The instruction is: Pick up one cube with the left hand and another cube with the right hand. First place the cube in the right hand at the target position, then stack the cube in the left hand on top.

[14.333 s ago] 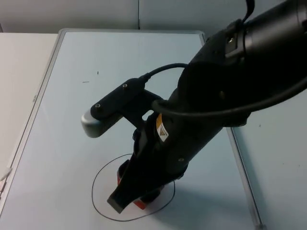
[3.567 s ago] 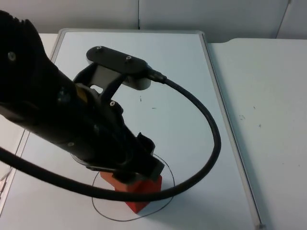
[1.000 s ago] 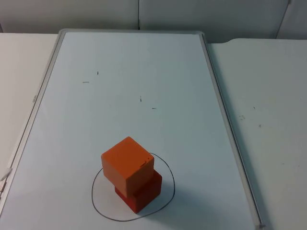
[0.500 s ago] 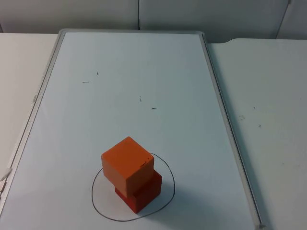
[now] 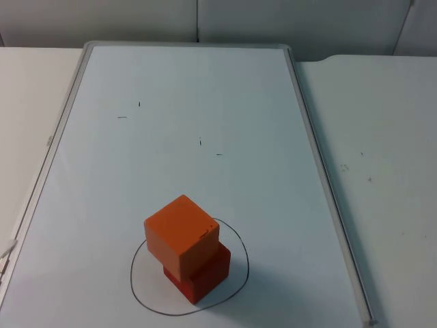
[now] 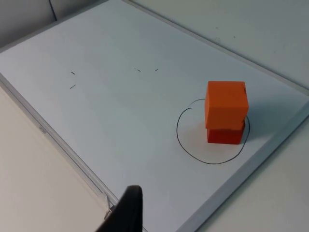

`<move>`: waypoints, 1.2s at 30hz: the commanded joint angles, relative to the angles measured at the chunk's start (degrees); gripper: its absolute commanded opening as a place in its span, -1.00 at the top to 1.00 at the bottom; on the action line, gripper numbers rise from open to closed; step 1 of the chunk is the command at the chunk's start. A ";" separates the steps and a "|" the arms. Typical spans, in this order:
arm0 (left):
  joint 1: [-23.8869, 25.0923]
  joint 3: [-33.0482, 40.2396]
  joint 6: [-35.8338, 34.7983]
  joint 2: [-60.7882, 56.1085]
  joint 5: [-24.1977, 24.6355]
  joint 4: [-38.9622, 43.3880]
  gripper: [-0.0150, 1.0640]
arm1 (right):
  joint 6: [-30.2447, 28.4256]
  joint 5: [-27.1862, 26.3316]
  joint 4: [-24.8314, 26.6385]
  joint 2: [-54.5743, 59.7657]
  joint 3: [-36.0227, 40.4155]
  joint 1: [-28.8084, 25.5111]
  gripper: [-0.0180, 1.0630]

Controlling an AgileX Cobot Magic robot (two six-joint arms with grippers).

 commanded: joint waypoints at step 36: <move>-0.43 0.14 -0.12 -0.28 -0.47 -0.13 -0.98 | -7.48 -0.34 6.95 -0.23 0.48 0.17 -0.88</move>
